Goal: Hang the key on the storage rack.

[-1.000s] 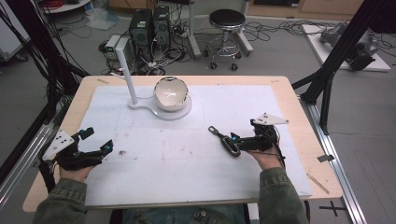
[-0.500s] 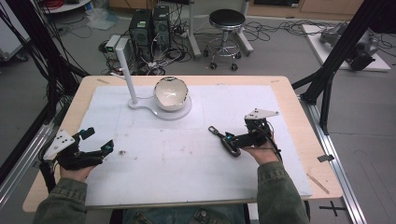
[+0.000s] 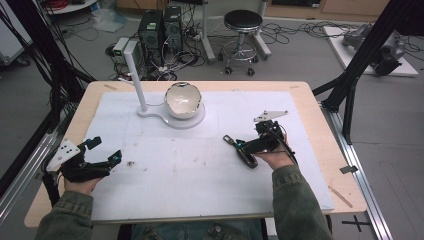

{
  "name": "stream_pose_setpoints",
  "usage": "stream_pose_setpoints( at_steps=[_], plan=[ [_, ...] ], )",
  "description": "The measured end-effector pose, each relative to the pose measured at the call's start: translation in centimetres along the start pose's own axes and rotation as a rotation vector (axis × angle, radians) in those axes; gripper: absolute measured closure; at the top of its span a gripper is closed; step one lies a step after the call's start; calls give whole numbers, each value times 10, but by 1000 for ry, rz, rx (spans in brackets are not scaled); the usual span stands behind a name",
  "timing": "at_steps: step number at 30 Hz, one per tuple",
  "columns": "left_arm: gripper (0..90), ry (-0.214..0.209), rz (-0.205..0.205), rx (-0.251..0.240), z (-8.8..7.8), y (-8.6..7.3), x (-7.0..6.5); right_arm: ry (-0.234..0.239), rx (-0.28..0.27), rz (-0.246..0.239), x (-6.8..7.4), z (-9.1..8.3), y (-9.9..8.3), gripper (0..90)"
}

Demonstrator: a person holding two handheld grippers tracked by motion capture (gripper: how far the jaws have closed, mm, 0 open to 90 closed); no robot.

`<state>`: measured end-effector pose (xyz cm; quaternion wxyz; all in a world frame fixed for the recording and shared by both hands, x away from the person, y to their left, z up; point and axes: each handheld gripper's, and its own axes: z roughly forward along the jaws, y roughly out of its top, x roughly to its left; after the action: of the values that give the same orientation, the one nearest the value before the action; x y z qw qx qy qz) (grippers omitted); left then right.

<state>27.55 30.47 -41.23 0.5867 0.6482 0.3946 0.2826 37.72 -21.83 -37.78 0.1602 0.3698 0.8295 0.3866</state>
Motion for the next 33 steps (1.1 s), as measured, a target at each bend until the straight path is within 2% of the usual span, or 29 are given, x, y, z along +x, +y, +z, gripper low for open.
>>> stream_pose_setpoints(
  at_steps=[5, 10, 16, 21, 33],
  plan=[
    [62, -1, 1, 3, 0, 0, 0, 14, 33, -11, 1, 7, 5, 6],
    [62, -12, -1, 13, 1, -1, 0, 22, 76, 7, -1, 15, 5, 6],
    [62, -10, -1, 10, 1, 0, 0, 29, 94, 31, -7, 22, 6, 6],
    [62, -10, -2, 10, 1, 0, 0, 36, 131, 42, -9, 28, 5, 6],
    [62, -11, 0, 10, 1, 0, 1, 50, 264, -8, -3, 48, 22, 7]
  ],
)
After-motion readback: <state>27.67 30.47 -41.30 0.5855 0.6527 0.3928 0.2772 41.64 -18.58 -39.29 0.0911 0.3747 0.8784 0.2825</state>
